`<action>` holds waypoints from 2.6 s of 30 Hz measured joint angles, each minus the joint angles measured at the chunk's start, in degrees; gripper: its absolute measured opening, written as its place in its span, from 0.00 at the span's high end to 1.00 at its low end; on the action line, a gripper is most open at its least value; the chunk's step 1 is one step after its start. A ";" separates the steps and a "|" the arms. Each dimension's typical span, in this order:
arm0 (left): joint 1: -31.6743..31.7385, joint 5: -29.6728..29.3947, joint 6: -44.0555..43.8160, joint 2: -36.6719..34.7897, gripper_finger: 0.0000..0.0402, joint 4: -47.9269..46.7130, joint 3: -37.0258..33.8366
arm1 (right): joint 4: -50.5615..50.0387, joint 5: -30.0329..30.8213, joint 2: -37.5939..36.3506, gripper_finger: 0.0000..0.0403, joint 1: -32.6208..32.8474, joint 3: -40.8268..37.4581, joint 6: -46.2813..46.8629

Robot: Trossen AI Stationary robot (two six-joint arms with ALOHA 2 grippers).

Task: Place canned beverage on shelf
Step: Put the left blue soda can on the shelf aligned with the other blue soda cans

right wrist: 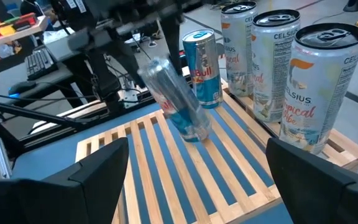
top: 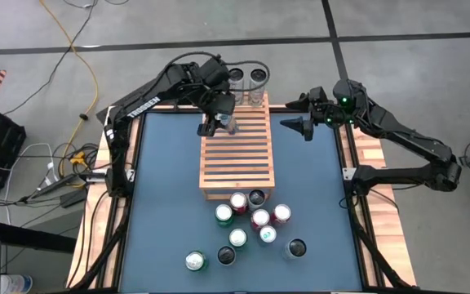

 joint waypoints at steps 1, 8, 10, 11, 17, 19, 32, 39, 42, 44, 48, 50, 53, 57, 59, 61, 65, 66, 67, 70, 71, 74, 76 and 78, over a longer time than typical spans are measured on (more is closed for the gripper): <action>0.01 -0.05 0.24 0.30 0.44 0.24 0.04 | 0.00 0.00 0.01 0.10 0.00 0.00 0.29; 0.63 -0.73 0.79 0.58 0.44 2.03 0.11 | -0.02 0.04 0.02 0.10 -0.70 0.00 1.23; 0.84 -0.94 0.64 0.58 0.44 2.28 0.11 | -0.04 0.02 0.02 0.10 -0.68 0.00 1.23; 0.83 -1.23 0.62 0.54 0.44 2.11 0.11 | -0.04 0.05 0.02 0.10 -0.68 0.00 1.22; 0.81 -6.56 0.59 0.54 0.36 2.45 0.08 | -0.04 0.02 0.02 0.10 -0.66 0.00 0.77; 0.84 -7.32 0.63 0.54 0.34 3.02 0.07 | -0.04 0.02 0.02 0.10 -0.68 0.00 0.75; 1.11 -7.59 3.00 0.63 0.37 6.60 0.02 | -0.04 0.02 0.02 0.10 -0.66 0.00 0.72; 0.84 -9.91 4.59 0.63 0.37 7.36 0.02 | -0.04 0.02 0.02 0.10 -0.66 0.00 0.70; 0.48 -9.02 3.79 0.63 0.38 4.50 0.80 | -0.04 0.02 0.02 0.10 -0.66 0.00 0.70; 0.02 -6.87 2.50 0.63 0.39 2.78 1.64 | -0.04 0.02 0.02 0.10 -0.66 0.00 0.69; -1.33 -4.88 0.55 -0.78 0.39 1.87 2.03 | -0.04 0.04 0.02 0.10 -0.66 0.00 0.70; -2.07 -4.02 0.45 -1.84 0.39 1.18 2.45 | -0.04 0.04 0.02 0.10 -0.66 0.00 0.70; -2.55 -2.39 -0.07 -3.42 0.39 1.46 2.47 | -0.04 0.05 0.00 0.10 -0.66 0.00 0.70; -2.54 0.22 -3.67 -3.96 0.39 -1.85 2.51 | -0.04 0.07 0.02 0.10 -0.66 0.00 0.73; -2.54 1.73 -5.15 -3.96 0.39 -4.56 2.51 | -0.04 0.09 0.02 0.10 -0.66 0.00 0.75; -2.54 1.97 -5.97 -3.96 0.39 -6.94 2.51 | -0.04 0.11 0.02 0.10 -0.66 0.00 0.77; -2.58 2.55 -6.11 -3.61 0.39 -8.43 2.51 | -0.05 0.14 0.02 0.10 -0.66 0.00 0.77; -2.58 2.84 -6.11 -3.54 0.39 -8.35 2.51 | -0.05 0.15 0.02 0.10 -0.66 0.00 0.77; -2.57 3.08 -6.11 -3.53 0.39 -8.34 2.49 | -0.06 0.16 0.02 0.10 -0.66 0.00 0.77; -2.54 3.78 -6.05 -3.44 0.39 -8.40 2.49 | -0.06 0.20 0.02 0.10 -0.66 0.00 0.77; -2.54 3.82 -6.09 -3.37 0.39 -8.49 2.49 | -0.06 0.20 0.02 0.10 -0.66 0.00 0.77; -2.53 3.81 -6.10 -3.20 0.39 -8.56 1.32 | -0.24 0.22 0.02 0.10 -0.66 0.00 0.79; -2.54 3.79 -6.15 -3.18 0.39 -8.89 0.33 | -0.39 0.22 0.02 0.10 -0.66 0.00 0.79; -2.49 3.70 -6.68 -3.18 0.39 -8.97 -0.52 | -0.48 0.20 0.02 0.10 -0.66 0.00 0.77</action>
